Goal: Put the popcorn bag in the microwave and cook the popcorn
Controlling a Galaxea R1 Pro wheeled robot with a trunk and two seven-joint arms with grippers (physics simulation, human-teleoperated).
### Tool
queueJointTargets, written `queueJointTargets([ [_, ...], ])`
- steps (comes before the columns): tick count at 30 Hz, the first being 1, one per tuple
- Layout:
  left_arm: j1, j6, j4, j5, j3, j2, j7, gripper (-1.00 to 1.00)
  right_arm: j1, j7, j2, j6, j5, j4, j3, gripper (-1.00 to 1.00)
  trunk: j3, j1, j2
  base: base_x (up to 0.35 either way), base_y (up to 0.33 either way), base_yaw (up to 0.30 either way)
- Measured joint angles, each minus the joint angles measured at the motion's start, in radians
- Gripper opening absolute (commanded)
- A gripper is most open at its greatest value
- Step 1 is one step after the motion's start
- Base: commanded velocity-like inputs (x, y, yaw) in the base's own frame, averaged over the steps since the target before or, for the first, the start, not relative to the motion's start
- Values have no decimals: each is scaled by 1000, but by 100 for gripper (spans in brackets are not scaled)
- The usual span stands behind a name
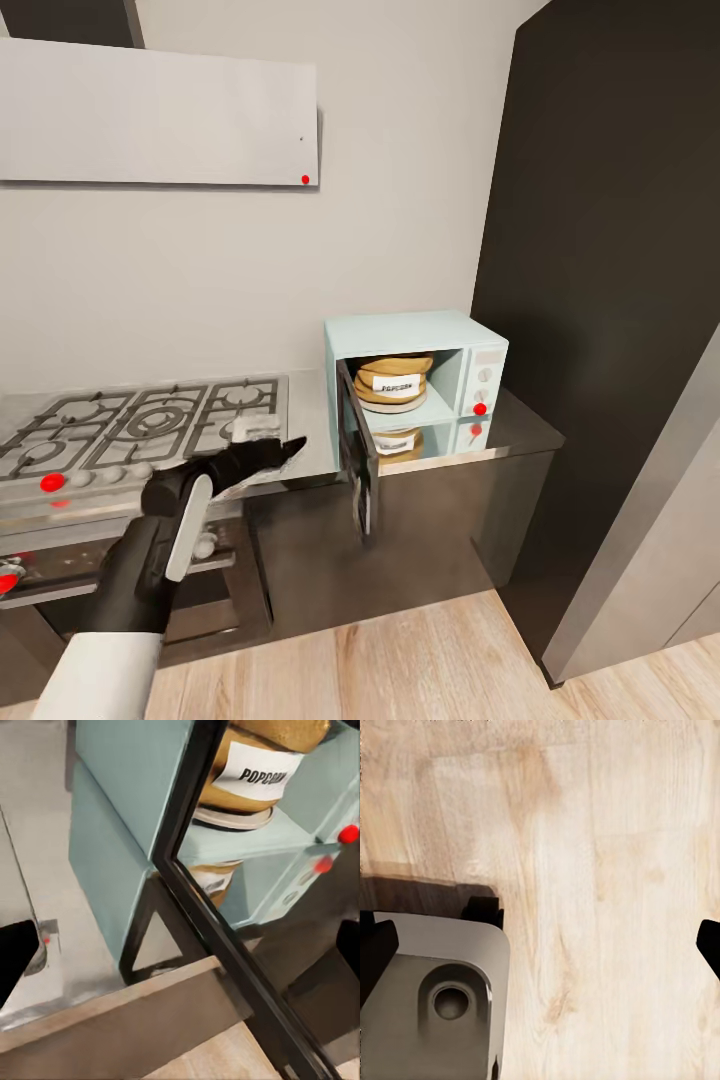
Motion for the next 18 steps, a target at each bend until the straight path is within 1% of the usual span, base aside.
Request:
queueJointTargets([
  [4,-18,2,-2,-5,0,0,-17,100,0,0,3,1,-2,0,0,100,0,0,0,0,0,0],
  [11,-21,4,1,-5,-5,-5,-23,100,0,0,6,1,-3,0,0,100,0,0,0,0,0,0],
  [13,-21,5,1,-5,-20,-10,-27,100,0,-1,7,0,-4,1,0,100,0,0,0,0,0,0],
  [15,-21,6,2,-5,-51,-18,-27,100,0,-1,8,0,-5,1,0,100,0,0,0,0,0,-58],
  [16,-21,6,2,-5,-71,-21,-27,100,0,-1,9,2,-7,1,-1,100,1,0,0,0,0,-123],
  [18,-21,6,3,-6,-80,-23,-27,100,0,-1,9,3,-8,1,-1,100,3,0,0,0,0,-142],
])
